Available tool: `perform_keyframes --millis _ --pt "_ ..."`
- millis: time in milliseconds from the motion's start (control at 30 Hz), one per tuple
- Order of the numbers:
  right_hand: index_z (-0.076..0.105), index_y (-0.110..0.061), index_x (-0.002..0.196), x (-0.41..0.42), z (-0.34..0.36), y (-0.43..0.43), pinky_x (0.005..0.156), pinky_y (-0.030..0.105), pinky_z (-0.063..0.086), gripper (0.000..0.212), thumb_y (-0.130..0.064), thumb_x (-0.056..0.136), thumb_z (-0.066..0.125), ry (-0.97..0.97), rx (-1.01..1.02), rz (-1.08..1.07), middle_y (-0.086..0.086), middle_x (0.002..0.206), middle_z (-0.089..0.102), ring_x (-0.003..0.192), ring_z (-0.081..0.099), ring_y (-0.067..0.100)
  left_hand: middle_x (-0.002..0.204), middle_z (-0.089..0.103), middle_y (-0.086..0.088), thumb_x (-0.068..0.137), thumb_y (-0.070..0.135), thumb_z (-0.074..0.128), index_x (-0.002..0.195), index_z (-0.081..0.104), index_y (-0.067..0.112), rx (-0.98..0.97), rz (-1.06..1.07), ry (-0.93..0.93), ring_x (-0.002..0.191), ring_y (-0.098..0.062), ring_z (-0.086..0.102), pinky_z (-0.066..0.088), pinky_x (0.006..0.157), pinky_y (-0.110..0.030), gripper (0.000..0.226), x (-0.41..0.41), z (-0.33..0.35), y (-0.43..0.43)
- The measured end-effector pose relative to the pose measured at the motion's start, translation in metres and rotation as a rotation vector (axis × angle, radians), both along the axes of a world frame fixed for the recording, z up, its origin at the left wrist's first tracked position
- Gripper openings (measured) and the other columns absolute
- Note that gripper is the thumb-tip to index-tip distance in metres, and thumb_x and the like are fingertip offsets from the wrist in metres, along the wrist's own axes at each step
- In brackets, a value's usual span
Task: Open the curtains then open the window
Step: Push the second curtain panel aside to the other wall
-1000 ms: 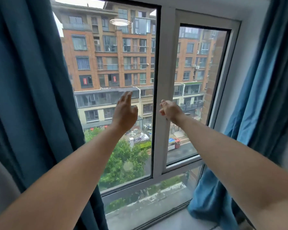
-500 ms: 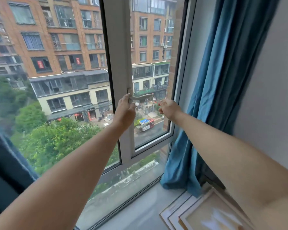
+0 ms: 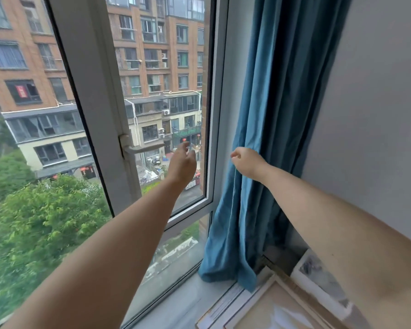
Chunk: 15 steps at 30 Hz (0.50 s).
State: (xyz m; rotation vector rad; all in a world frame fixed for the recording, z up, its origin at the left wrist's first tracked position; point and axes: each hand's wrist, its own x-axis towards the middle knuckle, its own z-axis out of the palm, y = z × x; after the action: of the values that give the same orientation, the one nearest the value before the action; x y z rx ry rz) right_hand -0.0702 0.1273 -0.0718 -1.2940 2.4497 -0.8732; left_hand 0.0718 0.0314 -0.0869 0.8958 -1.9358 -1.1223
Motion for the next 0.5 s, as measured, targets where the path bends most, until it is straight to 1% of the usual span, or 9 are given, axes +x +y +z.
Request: perform_keyframes --millis 67,133,200,267,300,367,400,467,500 --pt "0.055 -0.006 0.118 -0.018 -0.002 0.005 0.073 0.029 0.040 0.034 -0.013 0.091 0.035 -0.020 -0.007 -0.032 0.009 0.107 0.057 0.088 0.051 0.024 0.141 0.044 -0.018 0.097 0.014 0.034 0.137 0.037 0.005 0.017 -0.016 0.005 0.127 -0.027 0.044 0.034 0.104 -0.036 0.041 -0.018 0.002 0.004" --pt "0.053 -0.007 0.121 -0.032 -0.002 0.008 0.071 0.028 0.040 0.036 -0.012 0.091 0.035 -0.052 -0.019 -0.055 0.007 0.103 0.055 0.084 0.051 0.022 0.140 0.045 -0.017 0.098 0.014 0.033 0.136 0.038 0.004 0.019 -0.035 -0.005 0.129 -0.027 0.042 0.032 0.104 -0.033 0.040 -0.034 0.002 0.007" --pt "0.051 -0.009 0.125 -0.042 -0.002 0.011 0.074 0.029 0.042 0.038 -0.013 0.092 0.034 -0.063 -0.024 -0.072 0.005 0.107 0.054 0.087 0.052 0.021 0.141 0.045 -0.015 0.098 0.014 0.033 0.136 0.039 0.004 0.013 -0.056 -0.021 0.129 -0.025 0.042 0.032 0.102 -0.030 0.039 -0.046 0.003 0.009" --pt "0.052 -0.009 0.125 -0.052 0.000 0.009 0.079 0.032 0.045 0.038 -0.011 0.091 0.034 -0.056 -0.037 -0.093 0.006 0.110 0.055 0.092 0.055 0.023 0.139 0.046 -0.015 0.098 0.014 0.033 0.136 0.039 0.003 0.009 -0.072 -0.018 0.122 -0.023 0.048 0.035 0.096 -0.026 0.040 -0.058 0.005 0.007" --pt "0.052 -0.009 0.124 -0.056 0.001 0.008 0.081 0.033 0.046 0.038 -0.010 0.091 0.034 -0.062 -0.045 -0.109 0.007 0.114 0.056 0.094 0.056 0.024 0.137 0.048 -0.016 0.098 0.015 0.033 0.136 0.040 0.003 0.009 -0.078 -0.018 0.112 -0.020 0.053 0.037 0.089 -0.022 0.040 -0.063 0.005 0.003" --pt "0.051 -0.010 0.124 -0.066 0.005 0.002 0.077 0.030 0.045 0.038 -0.010 0.091 0.033 -0.077 -0.061 -0.134 0.007 0.116 0.056 0.089 0.054 0.021 0.136 0.048 -0.016 0.098 0.016 0.033 0.136 0.039 0.004 0.016 -0.109 -0.017 0.098 -0.014 0.056 0.039 0.079 -0.014 0.040 -0.073 0.005 -0.006" --pt "0.051 -0.011 0.124 -0.071 0.007 -0.002 0.076 0.029 0.044 0.038 -0.010 0.091 0.033 -0.074 -0.068 -0.141 0.007 0.114 0.057 0.086 0.053 0.020 0.138 0.047 -0.016 0.098 0.017 0.033 0.137 0.039 0.006 0.023 -0.133 -0.021 0.103 -0.016 0.056 0.040 0.083 -0.014 0.040 -0.077 0.006 -0.012" --pt "0.052 -0.010 0.122 -0.077 0.012 -0.009 0.078 0.030 0.044 0.036 -0.011 0.092 0.034 -0.053 -0.087 -0.159 0.009 0.115 0.058 0.087 0.051 0.019 0.140 0.045 -0.016 0.098 0.018 0.033 0.137 0.037 0.007 0.035 -0.174 -0.032 0.123 -0.024 0.048 0.036 0.099 -0.026 0.041 -0.084 0.006 -0.021" --pt "0.053 -0.009 0.121 -0.078 0.014 -0.010 0.080 0.032 0.045 0.035 -0.011 0.092 0.034 -0.047 -0.092 -0.168 0.010 0.117 0.058 0.088 0.051 0.019 0.140 0.045 -0.016 0.098 0.018 0.033 0.137 0.037 0.008 0.041 -0.177 -0.026 0.128 -0.026 0.043 0.033 0.101 -0.030 0.041 -0.086 0.007 -0.025"
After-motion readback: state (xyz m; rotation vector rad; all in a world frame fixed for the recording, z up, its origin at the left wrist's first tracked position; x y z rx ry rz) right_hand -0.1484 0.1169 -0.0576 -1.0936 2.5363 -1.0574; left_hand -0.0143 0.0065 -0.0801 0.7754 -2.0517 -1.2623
